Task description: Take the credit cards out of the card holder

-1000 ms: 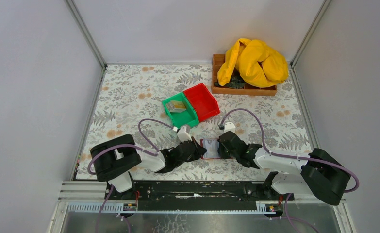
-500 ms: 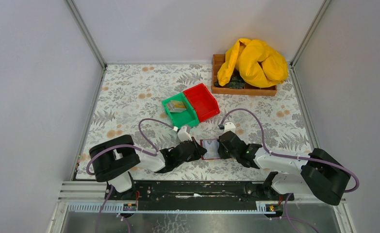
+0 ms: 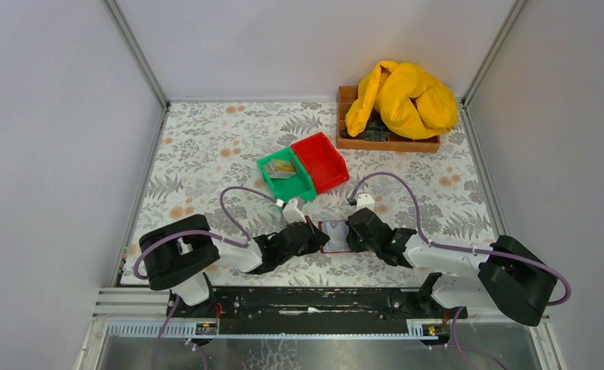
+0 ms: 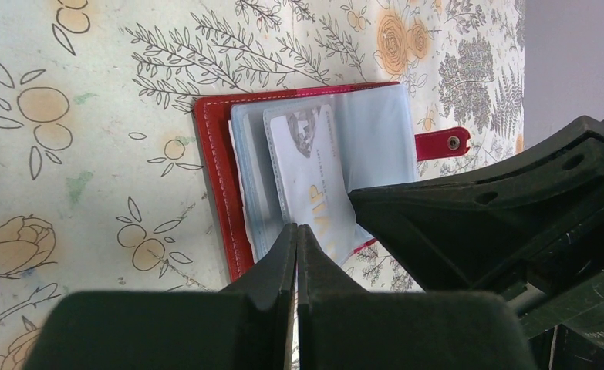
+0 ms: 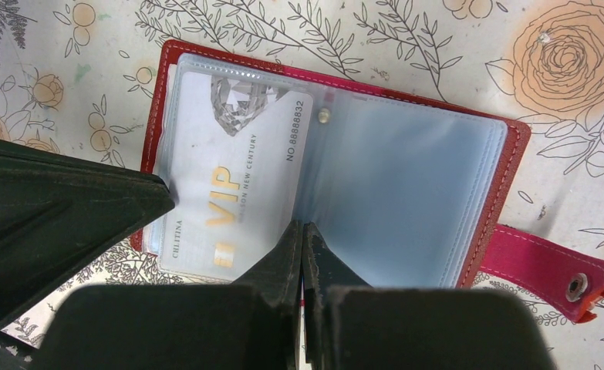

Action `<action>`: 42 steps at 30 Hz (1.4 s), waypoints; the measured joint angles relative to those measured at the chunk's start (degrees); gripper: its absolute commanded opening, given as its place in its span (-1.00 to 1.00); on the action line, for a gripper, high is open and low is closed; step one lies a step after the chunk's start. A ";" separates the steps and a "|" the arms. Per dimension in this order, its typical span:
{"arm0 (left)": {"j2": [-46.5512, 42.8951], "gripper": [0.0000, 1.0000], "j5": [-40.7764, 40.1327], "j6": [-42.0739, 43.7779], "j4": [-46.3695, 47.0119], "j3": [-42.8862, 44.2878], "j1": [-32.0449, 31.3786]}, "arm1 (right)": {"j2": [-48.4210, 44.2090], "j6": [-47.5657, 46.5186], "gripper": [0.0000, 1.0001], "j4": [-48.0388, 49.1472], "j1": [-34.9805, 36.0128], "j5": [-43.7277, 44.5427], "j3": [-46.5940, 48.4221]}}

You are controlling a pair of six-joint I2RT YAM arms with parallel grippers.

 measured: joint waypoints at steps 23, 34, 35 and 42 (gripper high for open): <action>0.00 -1.00 0.55 0.04 0.02 0.79 0.00 | -1.11 -0.17 -1.00 -0.15 -0.33 0.24 -0.70; 0.00 -1.00 4.31 -0.24 4.63 4.72 -0.50 | -1.60 -0.15 -1.00 0.90 -0.33 -2.03 -0.96; 0.04 -1.00 4.55 -0.26 4.70 4.72 -0.52 | -1.60 -0.13 -1.00 1.03 -0.33 -2.05 -0.96; 2.38 -1.00 5.29 -0.52 5.62 4.74 -0.57 | -2.10 -0.11 -1.00 1.18 -0.33 -2.05 -1.05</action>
